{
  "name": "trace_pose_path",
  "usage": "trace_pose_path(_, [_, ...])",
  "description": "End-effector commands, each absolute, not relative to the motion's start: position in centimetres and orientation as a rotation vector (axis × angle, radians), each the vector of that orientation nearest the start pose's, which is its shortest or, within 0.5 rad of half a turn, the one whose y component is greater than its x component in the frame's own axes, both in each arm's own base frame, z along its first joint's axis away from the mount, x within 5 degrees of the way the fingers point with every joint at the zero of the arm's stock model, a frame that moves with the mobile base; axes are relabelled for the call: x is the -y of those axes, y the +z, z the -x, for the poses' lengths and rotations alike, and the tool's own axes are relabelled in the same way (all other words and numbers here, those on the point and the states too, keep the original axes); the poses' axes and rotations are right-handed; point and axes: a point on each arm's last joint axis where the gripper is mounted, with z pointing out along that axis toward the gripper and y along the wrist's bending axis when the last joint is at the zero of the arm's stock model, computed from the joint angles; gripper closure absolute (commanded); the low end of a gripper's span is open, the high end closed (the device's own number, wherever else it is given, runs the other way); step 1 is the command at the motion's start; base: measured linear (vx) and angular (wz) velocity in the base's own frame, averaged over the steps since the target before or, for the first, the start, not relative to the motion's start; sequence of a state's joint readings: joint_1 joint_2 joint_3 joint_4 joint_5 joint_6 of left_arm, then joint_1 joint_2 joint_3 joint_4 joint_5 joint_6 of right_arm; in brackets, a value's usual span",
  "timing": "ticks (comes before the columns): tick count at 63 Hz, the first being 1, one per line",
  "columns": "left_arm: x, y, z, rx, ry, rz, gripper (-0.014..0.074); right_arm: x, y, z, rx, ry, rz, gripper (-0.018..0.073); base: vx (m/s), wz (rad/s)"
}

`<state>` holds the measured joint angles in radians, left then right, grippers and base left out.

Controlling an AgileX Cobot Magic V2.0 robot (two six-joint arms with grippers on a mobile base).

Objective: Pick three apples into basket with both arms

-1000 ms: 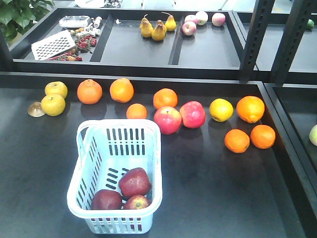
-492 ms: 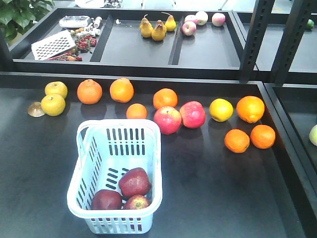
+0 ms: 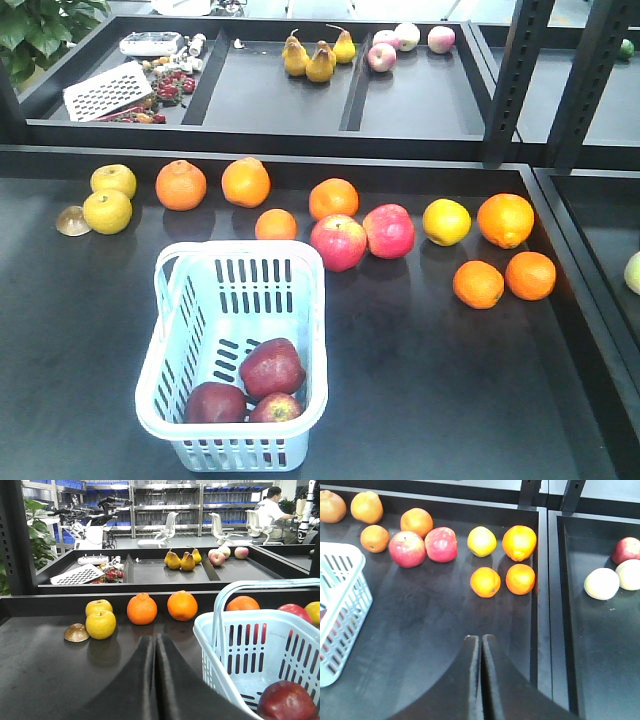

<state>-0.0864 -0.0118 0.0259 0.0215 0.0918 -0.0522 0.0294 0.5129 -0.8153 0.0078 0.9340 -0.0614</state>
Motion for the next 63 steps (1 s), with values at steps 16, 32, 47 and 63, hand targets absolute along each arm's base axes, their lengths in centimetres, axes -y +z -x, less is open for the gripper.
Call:
trace_pose_path(16, [0.5, 20.3, -5.5, -1.497, -0.109, -0.029, 0.0603, -0.1, 29.1, -5.4, -1.689, -0.030, 0.071, 0.0568, 0.00, 0.00])
trace_pose_path(32, [0.5, 20.3, -5.5, -1.499, -0.109, -0.029, 0.0603, -0.1, 23.4, -4.9, -1.501, -0.025, 0.054, 0.0568, 0.00, 0.00])
trace_pose_path(47, [0.5, 20.3, -5.5, -1.502, -0.109, -0.029, 0.0603, -0.1, 20.3, -5.6, -1.469, -0.008, 0.037, 0.0568, 0.00, 0.00])
trace_pose_path(63, [0.5, 20.3, -5.5, -1.502, -0.109, -0.029, 0.0603, -0.1, 20.4, -5.6, -1.463, -0.007, 0.036, 0.0568, 0.00, 0.00])
